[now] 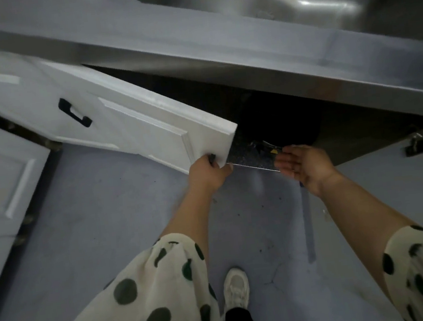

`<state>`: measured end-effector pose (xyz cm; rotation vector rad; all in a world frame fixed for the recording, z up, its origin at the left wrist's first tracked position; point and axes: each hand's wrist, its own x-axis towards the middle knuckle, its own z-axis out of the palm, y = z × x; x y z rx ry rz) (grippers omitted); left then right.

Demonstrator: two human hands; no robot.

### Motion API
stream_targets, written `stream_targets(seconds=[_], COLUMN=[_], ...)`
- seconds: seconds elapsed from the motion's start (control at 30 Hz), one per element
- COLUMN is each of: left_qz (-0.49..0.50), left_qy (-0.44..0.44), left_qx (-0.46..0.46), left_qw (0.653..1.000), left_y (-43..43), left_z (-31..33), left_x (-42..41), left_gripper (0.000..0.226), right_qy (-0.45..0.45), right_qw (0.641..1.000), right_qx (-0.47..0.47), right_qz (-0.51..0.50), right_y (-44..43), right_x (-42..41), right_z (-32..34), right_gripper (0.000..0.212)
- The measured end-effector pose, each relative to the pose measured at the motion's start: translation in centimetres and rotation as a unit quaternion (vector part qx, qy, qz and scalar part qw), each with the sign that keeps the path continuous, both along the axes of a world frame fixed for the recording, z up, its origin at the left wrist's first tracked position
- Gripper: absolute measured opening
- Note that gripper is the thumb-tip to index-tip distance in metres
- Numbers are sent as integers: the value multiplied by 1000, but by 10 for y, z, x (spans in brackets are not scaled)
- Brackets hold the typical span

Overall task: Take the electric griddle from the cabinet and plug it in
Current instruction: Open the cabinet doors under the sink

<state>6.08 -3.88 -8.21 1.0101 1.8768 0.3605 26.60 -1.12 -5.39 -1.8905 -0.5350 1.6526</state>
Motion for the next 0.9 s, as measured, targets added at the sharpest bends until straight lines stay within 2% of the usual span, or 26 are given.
stream_targets(seconds=[0.07,0.17,0.47,0.77,0.9], left_qz=[-4,2,43,128,164], left_qy=[-16,-21,-15,19,26], left_qx=[0,-4,-12,46,78], left_qw=[1000,1000,999,990,983], left_y=[-22,-52,-144,-217,-228], left_z=[1,3,3,11,15], left_x=[-12,-29,-109,-208,-244], left_gripper=[33,53,62,57,46], right_qy=[-2,6,14,27,27], right_qw=[1000,1000,997,989,983], right_qx=[5,7,-3,-6,-2], right_qz=[9,13,73,144,183], right_y=[-13,-31,-96,-136,-147], right_x=[-16,-42,-143,-252,-297], right_z=[2,3,-2,-2,0], right_gripper=[18,16,18,18,17])
